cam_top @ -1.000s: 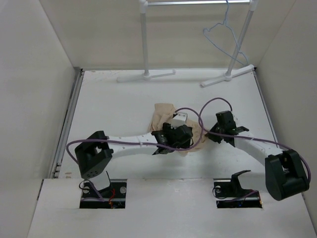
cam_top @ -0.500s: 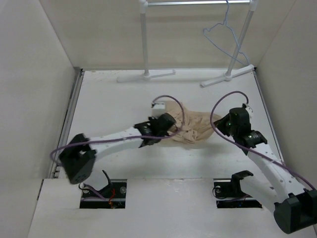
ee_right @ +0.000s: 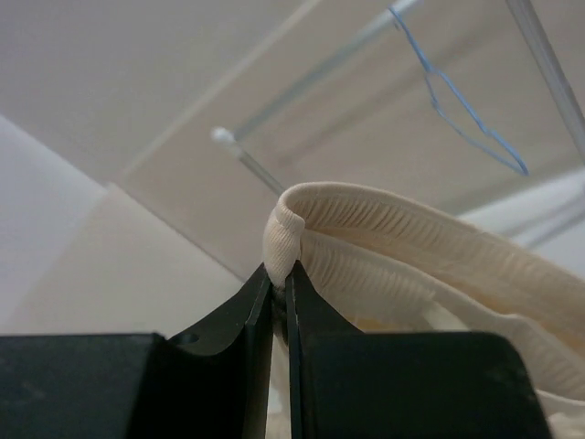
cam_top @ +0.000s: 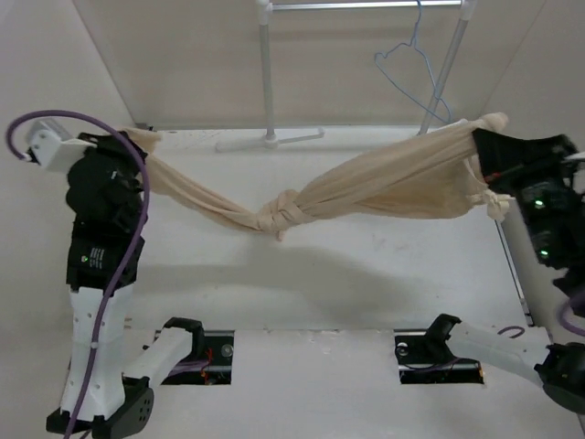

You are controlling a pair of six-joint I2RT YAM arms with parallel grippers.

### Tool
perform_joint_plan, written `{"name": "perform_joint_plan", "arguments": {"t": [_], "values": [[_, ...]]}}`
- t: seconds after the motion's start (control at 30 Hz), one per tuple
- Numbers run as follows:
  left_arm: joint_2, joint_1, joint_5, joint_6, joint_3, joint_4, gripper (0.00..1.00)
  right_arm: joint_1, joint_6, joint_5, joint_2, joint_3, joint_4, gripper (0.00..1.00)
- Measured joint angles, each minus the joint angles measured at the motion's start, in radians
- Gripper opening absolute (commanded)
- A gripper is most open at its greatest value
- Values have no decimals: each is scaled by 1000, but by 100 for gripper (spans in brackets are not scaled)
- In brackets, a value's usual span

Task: Place the trousers on the hanger
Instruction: Fold the trousers

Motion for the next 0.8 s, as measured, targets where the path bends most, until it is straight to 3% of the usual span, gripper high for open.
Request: {"name": "perform_joint_plan", "arguments": {"t": [0.13,0.27,0.4,0.5,0.67,0.8], "values": [[29,115,41,36,164,2,7,246,-152,164,-12,159,67,4],[21,198,71,58,182,6,8,377,-342,304,-14,149,233,5],[41,234,98,64,109,7,8,249,-482,357,-5,-26,383,4],[135,235,126,63,81,3,6,108,-486,327,73,-103,399,2],[380,235,164,60,202,-41,6,-37,-384,174,290,-5,308,1],[421,259,181,64,344,-82,7,19,-362,112,319,109,232,2]]}}
